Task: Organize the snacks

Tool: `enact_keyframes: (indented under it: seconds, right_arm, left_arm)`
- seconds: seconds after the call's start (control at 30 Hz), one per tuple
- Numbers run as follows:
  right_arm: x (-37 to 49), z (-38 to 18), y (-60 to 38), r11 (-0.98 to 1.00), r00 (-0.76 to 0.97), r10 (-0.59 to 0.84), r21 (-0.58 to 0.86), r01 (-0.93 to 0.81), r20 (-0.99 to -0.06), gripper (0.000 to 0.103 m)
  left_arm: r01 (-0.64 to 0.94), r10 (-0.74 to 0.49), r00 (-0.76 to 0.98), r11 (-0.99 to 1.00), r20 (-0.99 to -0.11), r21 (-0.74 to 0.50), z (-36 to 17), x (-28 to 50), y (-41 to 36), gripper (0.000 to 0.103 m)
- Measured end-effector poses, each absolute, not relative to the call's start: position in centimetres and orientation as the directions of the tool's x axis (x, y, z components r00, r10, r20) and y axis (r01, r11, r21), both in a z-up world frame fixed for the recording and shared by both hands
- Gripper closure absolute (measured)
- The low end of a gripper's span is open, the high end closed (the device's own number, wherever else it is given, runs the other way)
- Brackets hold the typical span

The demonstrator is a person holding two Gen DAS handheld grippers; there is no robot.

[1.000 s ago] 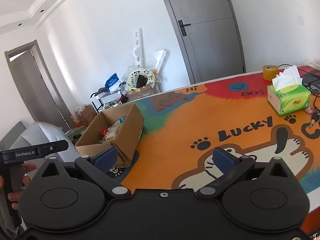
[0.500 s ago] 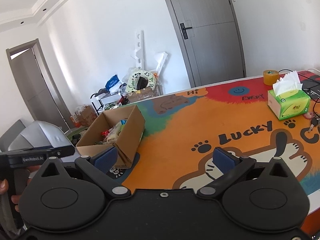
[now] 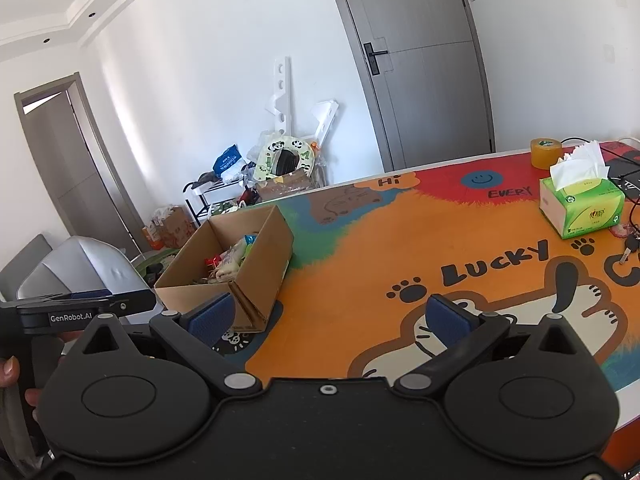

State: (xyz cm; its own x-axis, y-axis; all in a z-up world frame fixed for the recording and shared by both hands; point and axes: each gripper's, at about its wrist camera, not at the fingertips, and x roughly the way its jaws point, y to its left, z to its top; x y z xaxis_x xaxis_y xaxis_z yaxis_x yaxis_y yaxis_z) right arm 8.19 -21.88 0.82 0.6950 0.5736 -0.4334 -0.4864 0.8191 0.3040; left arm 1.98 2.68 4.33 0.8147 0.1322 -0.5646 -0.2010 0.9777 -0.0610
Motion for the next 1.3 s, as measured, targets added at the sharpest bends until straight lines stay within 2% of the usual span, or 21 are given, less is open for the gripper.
enact_keyframes:
  seconds: [1.3]
  right_arm:
    - [8.01,0.54,-21.34,0.818,0.690,0.574,0.299,-0.491,-0.441,0.000]
  left_arm:
    - [-0.203,0.129,0.814,0.977,-0.566,-0.069,4.02,1.84,3.03,0.004]
